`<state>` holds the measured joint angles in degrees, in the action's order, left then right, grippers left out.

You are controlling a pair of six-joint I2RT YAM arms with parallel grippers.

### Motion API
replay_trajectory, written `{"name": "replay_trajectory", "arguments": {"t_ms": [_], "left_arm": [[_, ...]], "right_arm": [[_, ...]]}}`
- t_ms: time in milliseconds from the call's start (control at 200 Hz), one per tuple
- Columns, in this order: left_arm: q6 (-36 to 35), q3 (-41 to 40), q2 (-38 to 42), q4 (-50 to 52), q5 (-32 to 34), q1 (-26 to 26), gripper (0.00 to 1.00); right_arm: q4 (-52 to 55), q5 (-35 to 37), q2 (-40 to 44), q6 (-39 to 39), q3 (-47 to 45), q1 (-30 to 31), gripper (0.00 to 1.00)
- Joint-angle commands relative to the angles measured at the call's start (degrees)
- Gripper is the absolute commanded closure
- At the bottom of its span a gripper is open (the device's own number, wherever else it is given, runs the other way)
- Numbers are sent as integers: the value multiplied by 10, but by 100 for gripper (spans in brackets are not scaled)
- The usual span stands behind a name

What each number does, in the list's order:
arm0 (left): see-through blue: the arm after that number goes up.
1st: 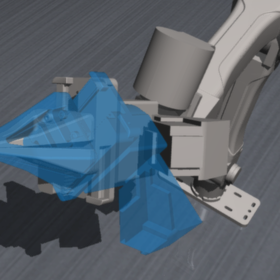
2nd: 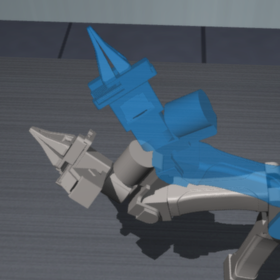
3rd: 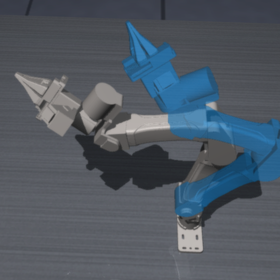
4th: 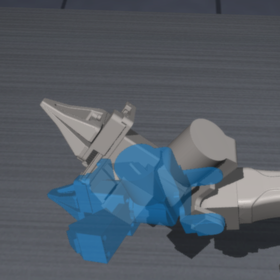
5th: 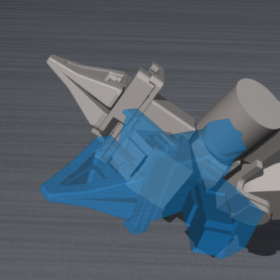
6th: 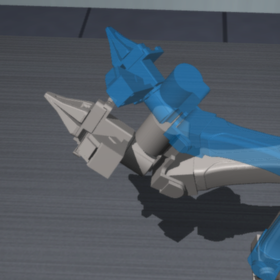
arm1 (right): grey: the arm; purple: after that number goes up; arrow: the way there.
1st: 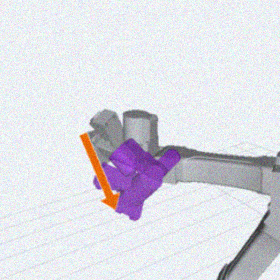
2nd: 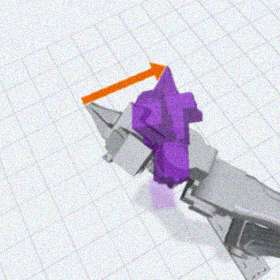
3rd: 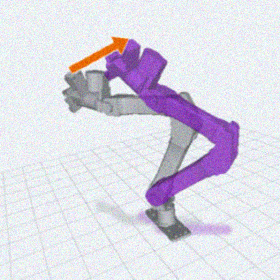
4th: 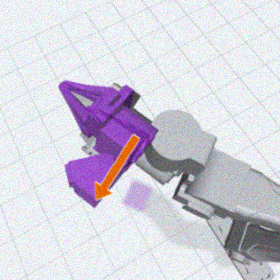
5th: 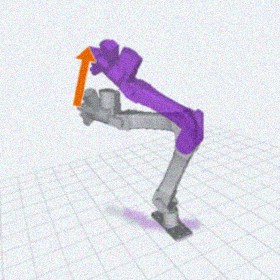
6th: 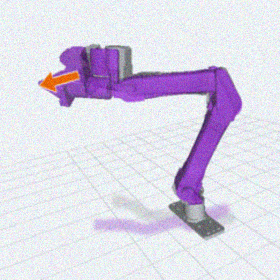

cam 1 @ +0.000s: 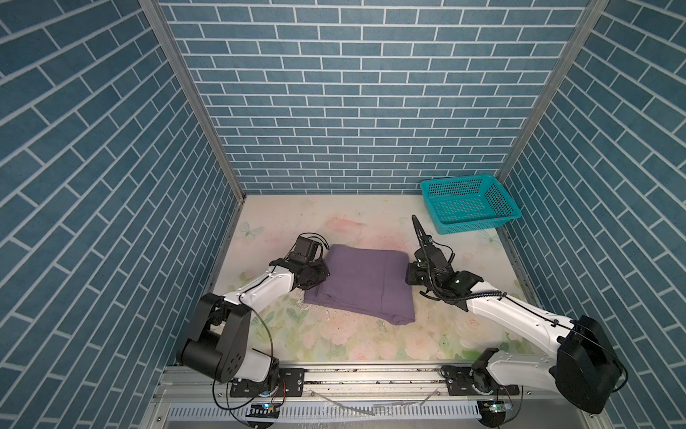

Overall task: Fold and stack the trousers
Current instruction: Smooth out the trousers at the center of the table.

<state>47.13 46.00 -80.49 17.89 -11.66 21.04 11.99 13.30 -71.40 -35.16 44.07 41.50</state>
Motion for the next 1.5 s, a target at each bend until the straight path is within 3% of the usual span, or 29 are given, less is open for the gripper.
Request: {"name": "replay_trajectory", "arguments": {"t_ms": [0, 205, 415, 495, 525, 545, 575, 660, 810, 885, 1035, 1150, 1220, 1330, 1495], "left_arm": [[0, 41, 68, 62, 20, 6, 100], [-9, 31, 157, 137, 102, 8, 99], [-4, -58, 107, 80, 136, -15, 99], [3, -81, 73, 82, 126, -62, 77], [4, -86, 67, 83, 121, -79, 61], [7, -87, 68, 87, 120, -88, 45], [7, -89, 76, 90, 122, -96, 31], [-5, -67, 114, 117, 150, -98, 22], [-18, -19, 165, 153, 161, -95, 26], [-21, 0, 166, 147, 151, -80, 40], [-18, 37, 115, 126, 139, -17, 64], [-8, 37, 60, 84, 111, 16, 74], [6, 28, 29, 68, 94, 24, 77], [34, -17, 7, 24, 54, 25, 80], [56, -82, 6, 13, 63, 24, 76]], "right_arm": [[14, 8, -2, -21, 16, -4, 98], [6, 0, -3, -25, 11, -5, 98], [9, -4, -2, -23, 10, -5, 98], [13, -9, 2, -23, 5, -5, 98], [12, -9, 4, -23, 2, -5, 98], [11, -7, 5, -23, -1, -5, 98], [11, -5, 7, -22, -4, -6, 97], [13, -3, 8, -22, -12, -6, 97], [-2, -15, -6, -22, -19, -6, 97], [-10, -36, -27, -17, -7, -8, 100], [-72, -196, -82, 24, 22, -7, 100], [-95, -296, -144, 20, 55, -6, 100], [-115, -340, -174, 18, 58, -2, 100], [-119, -354, -210, 13, 47, 5, 100], [-118, -306, -208, -5, -27, 5, 100]]}}
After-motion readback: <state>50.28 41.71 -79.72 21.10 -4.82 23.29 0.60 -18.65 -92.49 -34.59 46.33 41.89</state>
